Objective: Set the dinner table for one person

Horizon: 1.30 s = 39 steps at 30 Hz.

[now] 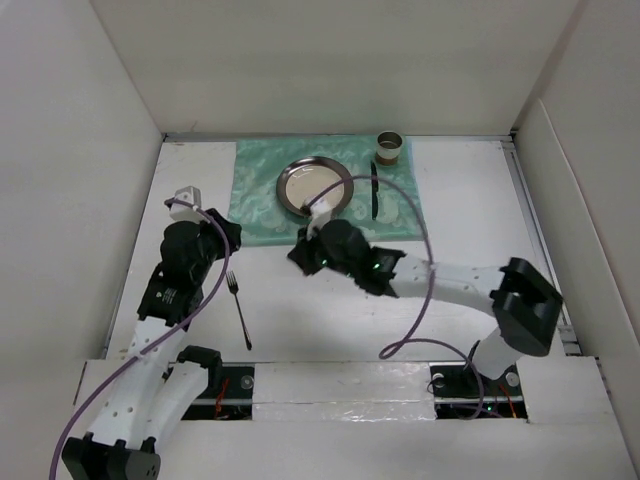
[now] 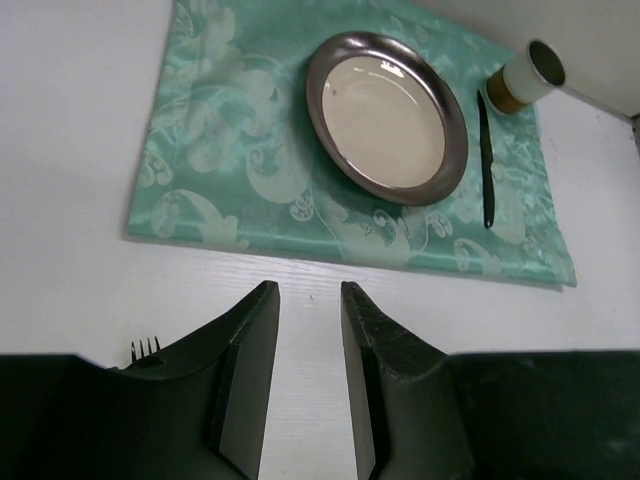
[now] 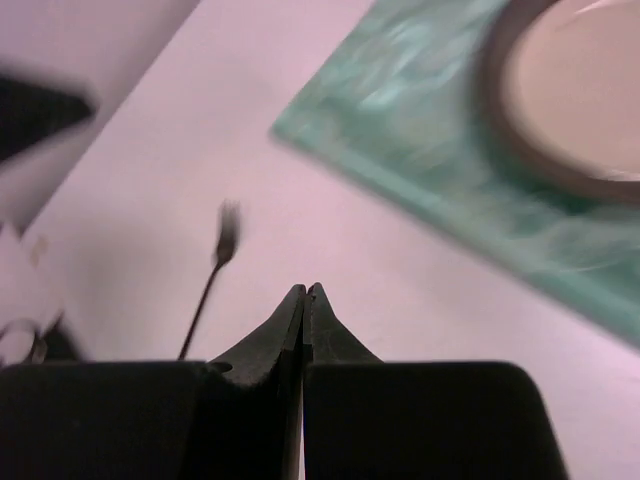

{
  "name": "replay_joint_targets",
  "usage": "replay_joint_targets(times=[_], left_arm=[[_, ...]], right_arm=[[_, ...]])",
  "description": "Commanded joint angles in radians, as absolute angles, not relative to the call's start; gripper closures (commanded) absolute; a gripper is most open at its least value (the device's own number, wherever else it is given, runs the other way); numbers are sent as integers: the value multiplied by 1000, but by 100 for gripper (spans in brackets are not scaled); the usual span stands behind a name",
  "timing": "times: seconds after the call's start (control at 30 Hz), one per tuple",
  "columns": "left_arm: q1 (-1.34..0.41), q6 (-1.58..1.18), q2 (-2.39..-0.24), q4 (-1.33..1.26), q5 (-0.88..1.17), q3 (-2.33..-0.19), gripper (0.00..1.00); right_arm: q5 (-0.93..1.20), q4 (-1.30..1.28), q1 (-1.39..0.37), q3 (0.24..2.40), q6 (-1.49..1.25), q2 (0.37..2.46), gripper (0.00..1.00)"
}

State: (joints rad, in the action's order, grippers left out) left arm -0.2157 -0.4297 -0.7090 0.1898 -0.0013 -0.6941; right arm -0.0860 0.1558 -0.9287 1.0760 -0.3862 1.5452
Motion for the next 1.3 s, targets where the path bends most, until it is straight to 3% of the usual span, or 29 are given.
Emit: replay_joint_targets(times=[0.0,0.1,0.13,0.23,0.33,0.53,1.03,1.2,1.27], left_arm=[[-212,-469,-643,169,-103,-747,71],[-212,-495,-572,190,-159,-816,70],[-212,-503,-557,193,-172,-834,69],[-212,-512,-483,158,-187,-896,69],[-212,-522,-437,132,-164,-908,68],[-212,-497,-449,161,-141,-853,67],[-224,-472,-379,242,-184,-749,69],[-242,-471,-379,221,-172,-741,69],[-242,-469,-374,218,-166,-738,69]], right_arm=[[-178,213,-1101,1083,-397,1664,100],[-242,199,-1186,1155,-399,1759,91],[-276,193,-1227,1176,-397,1788,81],[-290,134,-1264,1296,-390,1911,64],[-305,92,-1275,1406,-382,2020,59],[-281,23,-1284,1558,-387,2166,57],[-232,-35,-1275,1692,-428,2318,63],[-258,-64,-1275,1716,-457,2342,71],[-270,-71,-1275,1723,-471,2350,84]])
